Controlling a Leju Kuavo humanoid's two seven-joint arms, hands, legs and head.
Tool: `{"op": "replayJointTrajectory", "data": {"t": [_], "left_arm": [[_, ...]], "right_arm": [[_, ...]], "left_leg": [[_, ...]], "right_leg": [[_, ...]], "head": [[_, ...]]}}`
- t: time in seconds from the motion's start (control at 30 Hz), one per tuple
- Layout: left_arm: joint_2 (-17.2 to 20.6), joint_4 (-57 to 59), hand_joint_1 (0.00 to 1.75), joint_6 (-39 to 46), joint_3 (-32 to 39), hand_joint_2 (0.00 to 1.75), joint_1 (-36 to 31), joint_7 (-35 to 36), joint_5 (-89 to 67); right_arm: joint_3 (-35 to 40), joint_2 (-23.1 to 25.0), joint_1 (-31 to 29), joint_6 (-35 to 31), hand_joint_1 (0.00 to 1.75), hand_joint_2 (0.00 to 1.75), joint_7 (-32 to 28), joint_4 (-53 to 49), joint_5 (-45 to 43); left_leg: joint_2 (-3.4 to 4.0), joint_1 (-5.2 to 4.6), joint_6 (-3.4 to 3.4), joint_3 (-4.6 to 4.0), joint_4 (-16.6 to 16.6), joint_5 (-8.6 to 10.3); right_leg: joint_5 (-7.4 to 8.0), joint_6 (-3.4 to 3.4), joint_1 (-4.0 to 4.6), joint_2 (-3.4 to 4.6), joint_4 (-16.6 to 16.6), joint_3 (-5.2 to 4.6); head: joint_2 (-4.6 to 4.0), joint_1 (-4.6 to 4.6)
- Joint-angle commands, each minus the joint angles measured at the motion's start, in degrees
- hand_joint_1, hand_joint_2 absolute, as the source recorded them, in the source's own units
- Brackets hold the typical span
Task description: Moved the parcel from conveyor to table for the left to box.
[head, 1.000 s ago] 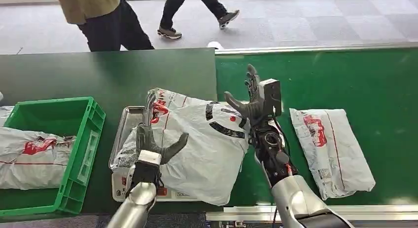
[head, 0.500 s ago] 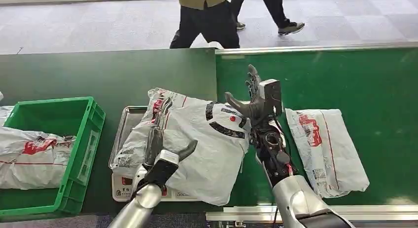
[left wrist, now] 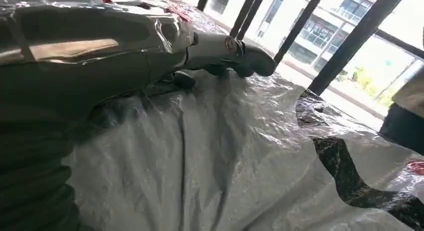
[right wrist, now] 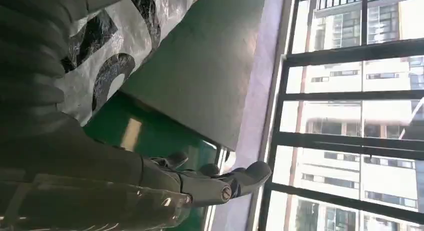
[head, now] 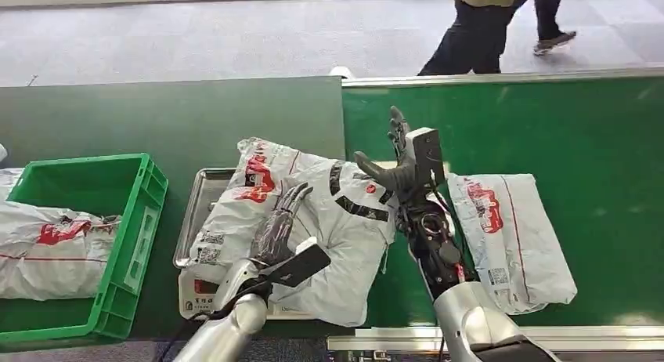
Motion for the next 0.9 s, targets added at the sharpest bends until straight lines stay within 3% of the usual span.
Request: {"op": "replayJointTrajectory", "data": {"t": [0.03, 0.17, 0.2, 0.23, 0.27, 0.9], "left_arm": [[0.0, 13.0, 0.0, -0.9, 0.1, 1.75, -3.3, 0.9, -1.4], [-0.1, 13.4, 0.03, -1.5, 0.4, 1.75, -3.4, 0.6, -1.3], [-0.1, 13.2, 1.36, -1.2, 0.3, 1.75, -3.4, 0.2, -1.3], [-0.2, 13.0, 1.66, -1.0, 0.3, 1.75, -3.3, 0.1, -1.3], [-0.2, 12.9, 1.73, -1.0, 0.2, 1.75, -3.3, -0.2, -1.5], [-0.5, 12.4, 1.75, -0.7, -0.4, 1.75, -3.5, -1.8, -1.7]], "right_arm": [[-1.7, -1.2, 0.2, 0.0, 0.0, 1.75, 0.2, -0.4, 0.6], [-2.0, -0.8, -0.3, -0.1, 0.0, 1.75, 0.0, 0.1, 0.9], [-2.0, -0.7, -0.4, -0.2, 0.0, 1.75, 0.0, 0.1, 0.9], [-2.1, -0.6, -0.4, -0.2, 0.0, 1.75, 0.0, 0.0, 0.9], [-2.2, -0.5, -0.4, -0.2, 0.0, 1.75, 0.0, -0.2, 1.0], [-3.3, -0.7, 0.6, 0.2, 0.0, 1.75, 0.3, -1.9, 2.0]], "left_leg": [[-0.09, 0.05, 0.01, 0.14, -0.1, 0.04], [-0.05, 0.02, 0.01, 0.23, 0.0, 0.04], [-0.03, 0.05, 0.01, 0.23, -0.1, 0.06], [-0.03, 0.02, 0.01, 0.28, 0.0, 0.04], [-0.08, 0.0, 0.02, 0.34, 0.0, 0.03], [-0.09, 0.01, 0.02, 0.42, 0.0, 0.0]], "right_leg": [[0.05, -0.02, 0.05, -0.05, -0.1, 0.22], [0.07, -0.02, 0.02, -0.04, -0.1, 0.31], [0.12, -0.03, 0.05, 0.0, -0.2, 0.33], [0.08, -0.02, 0.02, -0.02, -0.1, 0.36], [0.05, -0.01, 0.0, -0.06, -0.1, 0.42], [0.05, 0.0, 0.01, -0.06, -0.1, 0.49]], "head": [[0.0, 0.0], [0.0, 0.0], [0.0, -0.02], [0.0, 0.0], [0.0, -0.02], [0.0, 0.0]]}}
